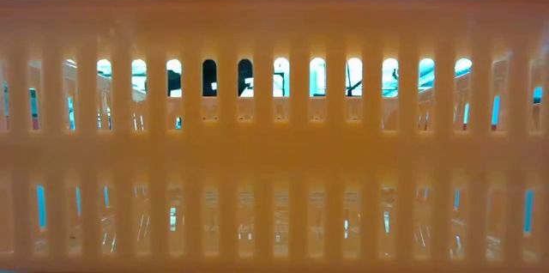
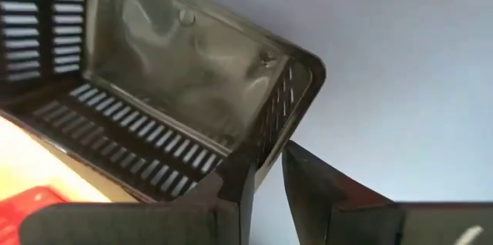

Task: Stack baskets on shelf by color
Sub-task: Stack the left black bin on top of the other black bin on the shelf

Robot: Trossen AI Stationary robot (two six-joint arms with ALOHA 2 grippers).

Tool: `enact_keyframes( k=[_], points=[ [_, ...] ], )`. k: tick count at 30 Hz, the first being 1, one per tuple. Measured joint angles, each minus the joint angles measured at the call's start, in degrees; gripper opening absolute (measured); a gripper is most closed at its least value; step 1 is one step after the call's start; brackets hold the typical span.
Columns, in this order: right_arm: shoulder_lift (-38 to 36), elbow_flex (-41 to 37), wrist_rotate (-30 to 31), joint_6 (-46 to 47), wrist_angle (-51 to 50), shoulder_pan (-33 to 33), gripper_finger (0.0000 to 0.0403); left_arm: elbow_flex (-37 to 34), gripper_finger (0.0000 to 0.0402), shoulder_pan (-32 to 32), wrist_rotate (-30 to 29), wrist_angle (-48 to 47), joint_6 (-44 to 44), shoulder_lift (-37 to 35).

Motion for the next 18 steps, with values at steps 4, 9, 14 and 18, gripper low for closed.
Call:
enact_keyframes(
  k=[4, 9, 14, 18],
  points=[
    [0.0, 0.0, 0.0, 0.1, 0.0, 0.0, 0.0105, 0.0, 0.0072, 0.2, 0.1, 5.0, -6.8, 0.0],
    [0.0, 0.0, 0.0, 0.3, 0.0, 0.0, 0.0105, 0.0, 0.0061, 0.2, 4.1, 8.5, -10.5, 0.0],
    [0.0, 0.0, 0.0, 0.8, 0.0, 0.0, 0.0105, 0.0, 0.0019, 0.2, 7.0, 11.3, -9.3, 0.5],
    [0.0, 0.0, 0.0, 1.7, 0.0, 0.0, 0.0105, 0.0, 0.0005, 0.2, 6.7, 12.3, -7.7, 1.5]
  ],
)
